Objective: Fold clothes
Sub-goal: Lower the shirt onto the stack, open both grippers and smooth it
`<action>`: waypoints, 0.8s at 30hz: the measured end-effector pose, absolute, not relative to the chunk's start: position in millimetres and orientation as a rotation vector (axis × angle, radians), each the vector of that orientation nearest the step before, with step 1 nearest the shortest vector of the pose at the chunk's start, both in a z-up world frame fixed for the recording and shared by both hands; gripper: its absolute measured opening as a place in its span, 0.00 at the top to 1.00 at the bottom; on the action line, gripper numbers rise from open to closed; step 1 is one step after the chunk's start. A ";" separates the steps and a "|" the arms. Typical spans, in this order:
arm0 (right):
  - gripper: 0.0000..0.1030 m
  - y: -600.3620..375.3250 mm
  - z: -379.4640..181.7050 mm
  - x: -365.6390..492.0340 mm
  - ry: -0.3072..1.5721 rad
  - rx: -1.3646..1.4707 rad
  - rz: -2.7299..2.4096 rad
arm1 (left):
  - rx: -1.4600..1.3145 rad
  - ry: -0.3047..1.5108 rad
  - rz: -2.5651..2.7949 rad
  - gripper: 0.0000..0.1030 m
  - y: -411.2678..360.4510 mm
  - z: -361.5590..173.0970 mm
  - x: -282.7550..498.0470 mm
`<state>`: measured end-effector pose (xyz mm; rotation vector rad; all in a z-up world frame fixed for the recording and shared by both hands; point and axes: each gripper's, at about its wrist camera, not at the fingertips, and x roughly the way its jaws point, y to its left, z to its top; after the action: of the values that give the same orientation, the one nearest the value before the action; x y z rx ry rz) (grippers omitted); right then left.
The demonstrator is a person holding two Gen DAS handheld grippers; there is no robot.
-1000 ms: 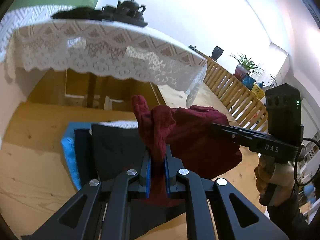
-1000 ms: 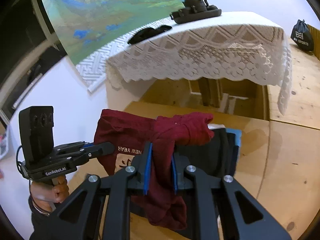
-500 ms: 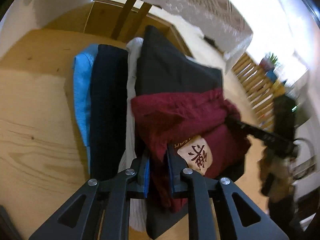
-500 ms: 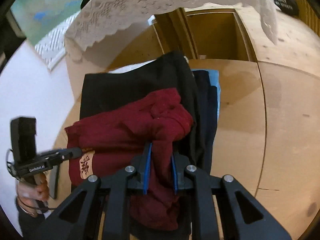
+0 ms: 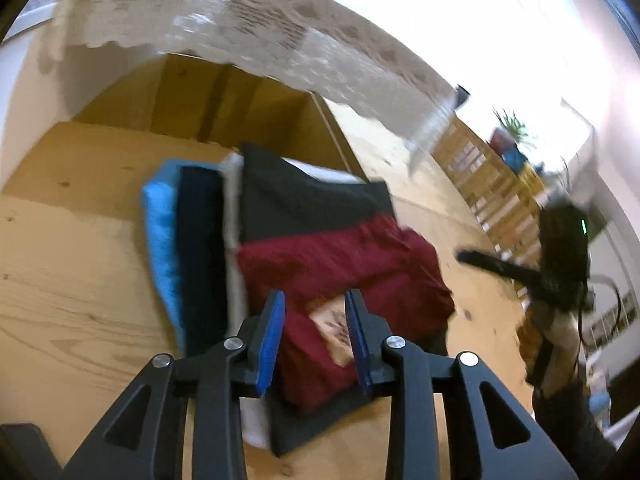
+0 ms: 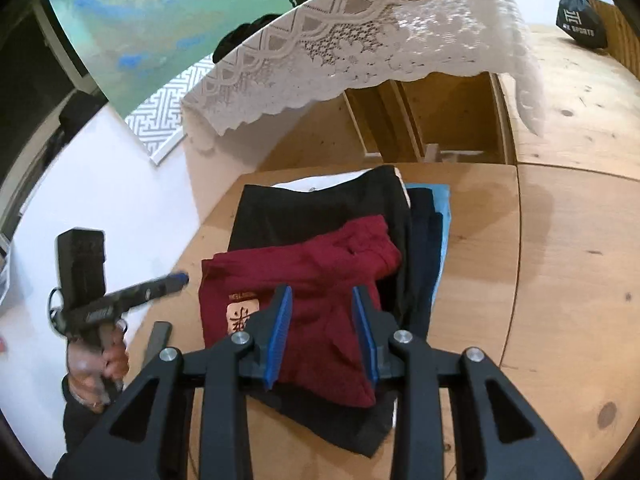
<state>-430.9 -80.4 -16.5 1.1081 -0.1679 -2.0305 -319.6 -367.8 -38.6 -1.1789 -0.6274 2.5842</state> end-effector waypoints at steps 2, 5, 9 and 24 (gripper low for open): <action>0.70 -99.8 -23.4 -436.2 -0.142 1.136 -1.968 | -1.217 -0.581 2.536 0.72 -352.5 -48.4 -327.7; 0.70 -109.0 -52.3 -448.8 -0.126 1.252 -1.990 | -1.306 -0.548 2.588 0.72 -356.5 -66.1 -342.9; 0.72 -101.1 -65.6 -456.0 -0.198 1.299 -1.993 | -1.289 -0.734 2.575 0.90 -385.4 -71.4 -346.9; 0.72 -155.7 -64.0 -485.3 -0.104 1.218 -2.096 | -1.280 -0.537 2.647 0.65 -350.6 -69.1 -348.6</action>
<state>-485.3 -155.7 -64.0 1.2183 -0.1037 -2.0958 -348.6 -350.6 -69.1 -1.2796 -0.5373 2.6474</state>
